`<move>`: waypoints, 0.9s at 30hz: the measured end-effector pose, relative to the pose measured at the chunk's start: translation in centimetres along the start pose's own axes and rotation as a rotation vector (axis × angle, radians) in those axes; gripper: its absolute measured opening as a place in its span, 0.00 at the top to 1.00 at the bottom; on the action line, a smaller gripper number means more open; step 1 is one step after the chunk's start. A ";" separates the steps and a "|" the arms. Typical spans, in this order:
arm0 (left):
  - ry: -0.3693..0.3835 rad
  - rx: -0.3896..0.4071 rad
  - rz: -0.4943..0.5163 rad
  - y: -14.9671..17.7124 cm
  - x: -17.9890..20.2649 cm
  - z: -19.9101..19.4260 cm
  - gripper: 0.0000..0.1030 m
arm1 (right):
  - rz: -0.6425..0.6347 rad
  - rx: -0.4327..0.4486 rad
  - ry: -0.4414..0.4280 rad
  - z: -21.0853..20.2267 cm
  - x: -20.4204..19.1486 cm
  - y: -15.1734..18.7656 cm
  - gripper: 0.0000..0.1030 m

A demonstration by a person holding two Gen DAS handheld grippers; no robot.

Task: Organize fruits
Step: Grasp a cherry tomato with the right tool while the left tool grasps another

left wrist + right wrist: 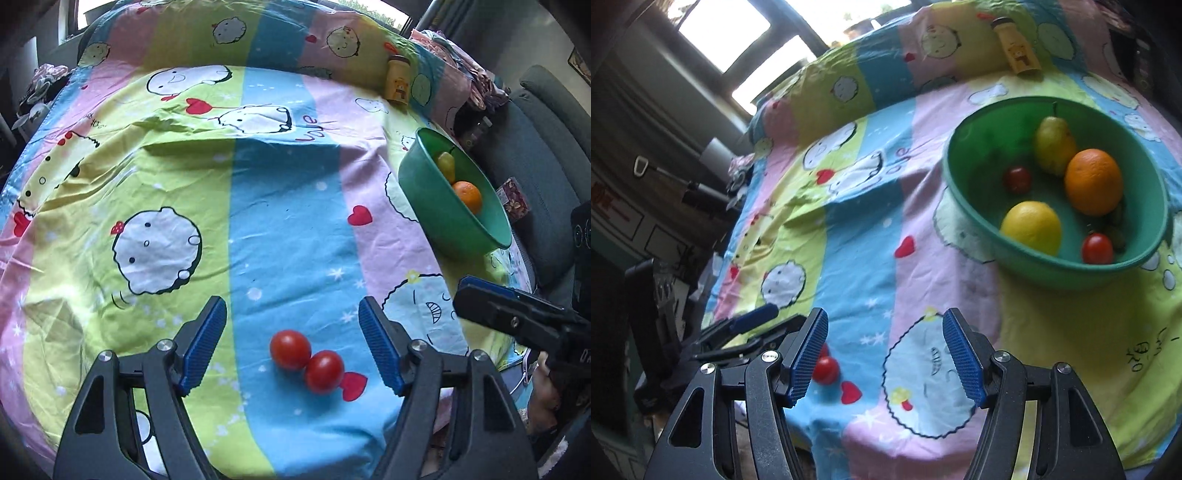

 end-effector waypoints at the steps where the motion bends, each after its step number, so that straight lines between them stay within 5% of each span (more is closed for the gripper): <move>1: 0.002 -0.012 -0.005 0.4 -0.2 0.2 0.32 | -0.020 -0.026 -0.007 0.6 -0.6 0.6 0.35; 5: 0.006 -0.064 -0.043 1.4 -1.2 1.2 0.43 | -0.086 -0.106 -0.019 2.8 -2.5 2.6 0.35; 8: 0.009 -0.093 -0.067 1.9 -2.0 1.8 0.50 | -0.124 -0.138 0.007 4.1 -3.4 3.5 0.45; 13: 0.119 -0.101 -0.113 2.2 -2.2 1.9 0.53 | -0.169 -0.172 0.017 5.1 -3.9 4.4 0.53; 24: 0.150 -0.124 -0.118 2.2 -1.3 2.5 0.64 | -0.210 -0.225 0.082 8.2 -4.7 5.9 0.54; 27: 0.164 -0.126 -0.113 2.2 -1.0 2.7 0.71 | -0.212 -0.238 0.100 8.6 -4.5 6.0 0.66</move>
Point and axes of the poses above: each gripper's, at about its wrist camera, not at the fingertips, and z roughly the way its jaws point, x to its right, y to its underside, the point moved 5 cm from there along z, roughly the way its jaws point, and after that the axes turned 14 degrees about z, right-handed, at the moved point
